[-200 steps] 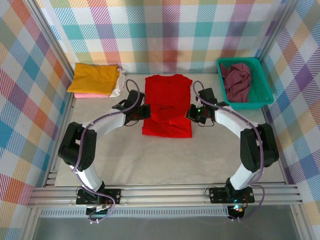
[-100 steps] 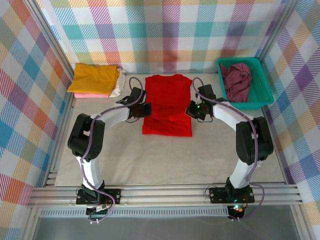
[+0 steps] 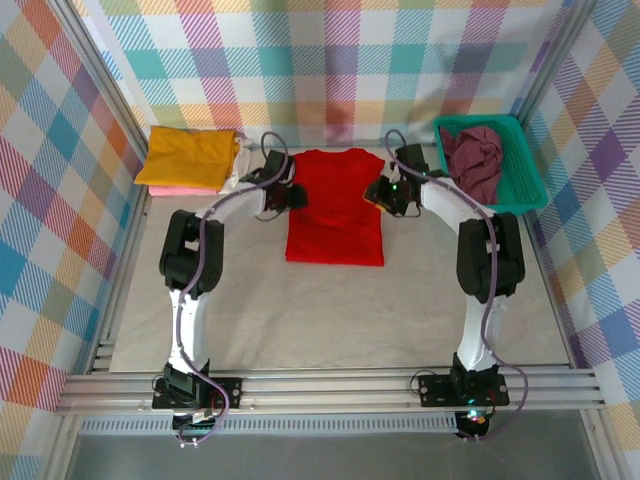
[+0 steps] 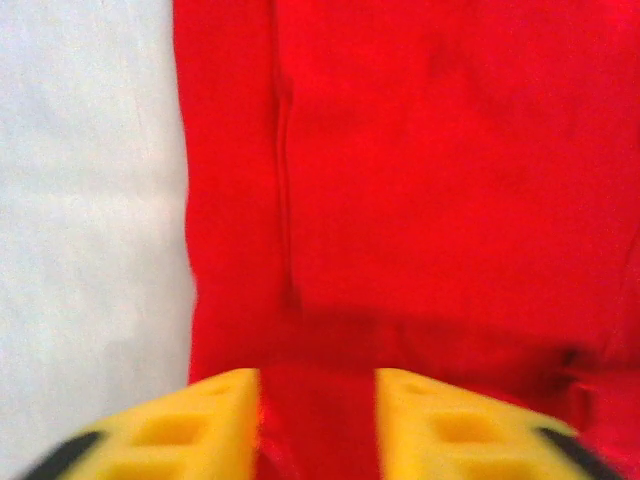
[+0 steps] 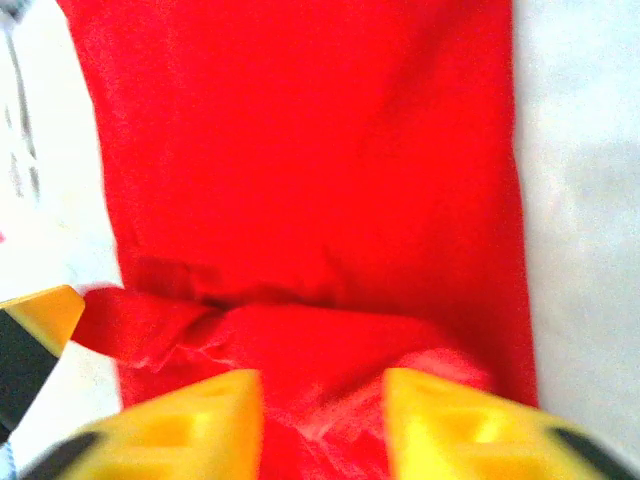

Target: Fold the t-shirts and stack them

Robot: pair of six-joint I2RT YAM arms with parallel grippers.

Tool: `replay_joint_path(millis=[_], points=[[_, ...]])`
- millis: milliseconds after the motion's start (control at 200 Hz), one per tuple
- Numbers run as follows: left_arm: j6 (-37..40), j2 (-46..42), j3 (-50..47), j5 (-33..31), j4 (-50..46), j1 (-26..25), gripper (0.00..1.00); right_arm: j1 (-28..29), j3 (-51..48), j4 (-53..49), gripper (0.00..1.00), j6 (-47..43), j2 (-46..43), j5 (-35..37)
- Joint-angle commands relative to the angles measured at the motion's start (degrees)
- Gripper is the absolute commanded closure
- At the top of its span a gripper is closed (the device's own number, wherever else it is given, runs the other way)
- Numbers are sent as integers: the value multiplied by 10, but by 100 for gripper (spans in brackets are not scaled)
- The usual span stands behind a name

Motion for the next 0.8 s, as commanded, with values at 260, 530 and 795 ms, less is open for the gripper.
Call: replay_joint_path(millis=[260, 530, 795], points=[[-3, -184, -128, -37, 34, -12, 52, -8, -149, 50, 50, -25, -161, -48], [8, -190, -297, 23, 161, -70, 82, 46, -247, 99, 90, -57, -146, -52], [29, -55, -184, 52, 144, -81, 86, 58, -169, 127, 100, -29, -56, -13]])
